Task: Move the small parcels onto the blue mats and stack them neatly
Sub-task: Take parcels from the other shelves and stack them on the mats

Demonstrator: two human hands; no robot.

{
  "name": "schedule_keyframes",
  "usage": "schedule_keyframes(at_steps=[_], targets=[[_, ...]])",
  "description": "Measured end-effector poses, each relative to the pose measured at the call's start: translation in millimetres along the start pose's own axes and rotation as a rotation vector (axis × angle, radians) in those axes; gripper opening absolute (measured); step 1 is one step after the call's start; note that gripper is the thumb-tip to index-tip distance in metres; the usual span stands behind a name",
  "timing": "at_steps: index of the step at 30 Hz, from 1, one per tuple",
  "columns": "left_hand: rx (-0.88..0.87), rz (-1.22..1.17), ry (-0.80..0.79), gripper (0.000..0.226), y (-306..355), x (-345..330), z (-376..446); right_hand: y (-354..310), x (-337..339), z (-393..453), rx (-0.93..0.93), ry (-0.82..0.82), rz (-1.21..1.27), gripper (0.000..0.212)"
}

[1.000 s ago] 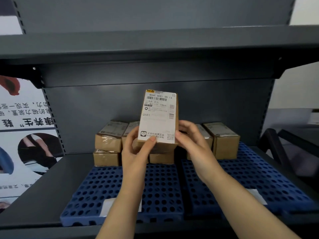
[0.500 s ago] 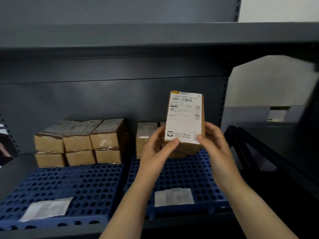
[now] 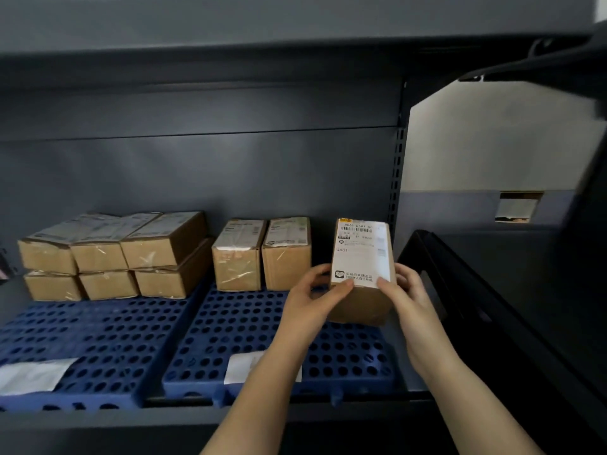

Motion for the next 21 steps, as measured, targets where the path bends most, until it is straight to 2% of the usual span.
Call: schedule_keyframes(at_steps=[5, 8, 10, 13, 16, 21], targets=[[0.036, 0.074, 0.032, 0.040, -10.3, 2.7, 16.5, 25.7, -0.2, 24.4, -0.096, -0.012, -0.115, 0.028], [0.013, 0.165, 0.046, 0.042, -9.6, 4.8, 26.8, 32.8, 1.5, 43.7, -0.122, 0.020, -0.129, 0.039], [-0.019, 0.250, 0.101, 0.041, -6.7, 10.1, 33.2, 36.1, 0.3, 57.0, -0.155, 0.028, -0.129, 0.038], [-0.080, 0.351, 0.191, 0.039, -0.9, 17.9, 41.1, 38.8, -3.5, 75.2, -0.183, 0.052, -0.151, 0.049], [-0.093, 0.354, 0.218, 0.037, 1.1, 21.2, 47.0, 39.3, -7.1, 89.1, -0.179, 0.084, -0.173, 0.056], [-0.094, 0.313, 0.203, 0.043, 0.4, 23.1, 47.4, 40.5, -14.7, 103.1, -0.192, 0.071, -0.198, 0.057]])
Point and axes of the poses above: each hand's wrist, its own z-axis towards the middle knuckle, its own x-axis out of the back of the hand, y = z × x, the point moved 7 cm from there along z, towards the middle knuckle, and after that the axes turned 8 degrees about -y, right-handed, at the moved point
